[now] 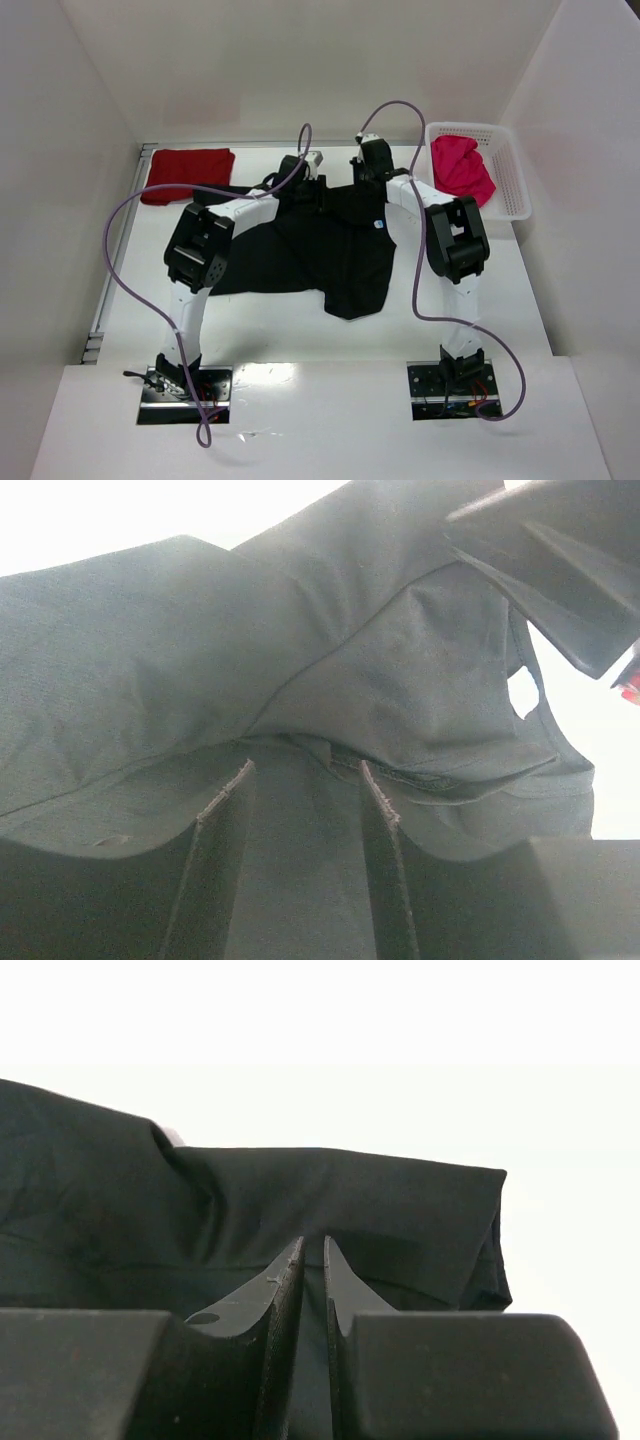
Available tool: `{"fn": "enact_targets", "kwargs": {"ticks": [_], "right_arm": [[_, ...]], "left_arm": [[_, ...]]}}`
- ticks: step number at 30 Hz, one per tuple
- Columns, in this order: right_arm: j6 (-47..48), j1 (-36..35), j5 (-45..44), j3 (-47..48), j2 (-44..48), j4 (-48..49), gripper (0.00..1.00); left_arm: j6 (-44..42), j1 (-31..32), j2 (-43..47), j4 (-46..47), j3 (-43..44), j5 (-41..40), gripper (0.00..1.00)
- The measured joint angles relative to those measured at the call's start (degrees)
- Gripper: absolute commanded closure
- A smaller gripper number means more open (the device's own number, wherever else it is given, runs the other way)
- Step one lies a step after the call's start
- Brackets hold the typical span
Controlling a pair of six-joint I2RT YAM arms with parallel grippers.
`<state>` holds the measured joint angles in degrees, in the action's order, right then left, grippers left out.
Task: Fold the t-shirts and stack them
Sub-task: Fold the flattened tshirt in 1/3 of the way
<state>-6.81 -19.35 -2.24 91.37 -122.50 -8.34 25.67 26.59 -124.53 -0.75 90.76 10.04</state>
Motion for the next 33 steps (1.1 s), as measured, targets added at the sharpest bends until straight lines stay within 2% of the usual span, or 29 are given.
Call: {"fn": "enact_targets", "kwargs": {"ticks": [15,27,30,33], "right_arm": [[-0.24,0.00,-0.20,1.62,-1.86,-2.67,0.82],[-0.90,0.00,0.11,2.93,-3.52,-3.08,0.84],[-1.01,0.00,0.35,2.93,-3.93,-3.41,0.84],[-1.05,0.00,0.61,2.95,-4.20,-3.39,0.84]], "left_arm": [[0.22,0.98,-1.79,-2.38,2.12,-1.42,0.54],[0.63,1.18,-4.09,-4.04,4.44,-2.99,0.74],[1.31,1.36,-4.28,-4.28,5.38,-2.99,0.75],[1.66,1.64,-4.79,-4.63,6.91,-3.04,0.94]]}}
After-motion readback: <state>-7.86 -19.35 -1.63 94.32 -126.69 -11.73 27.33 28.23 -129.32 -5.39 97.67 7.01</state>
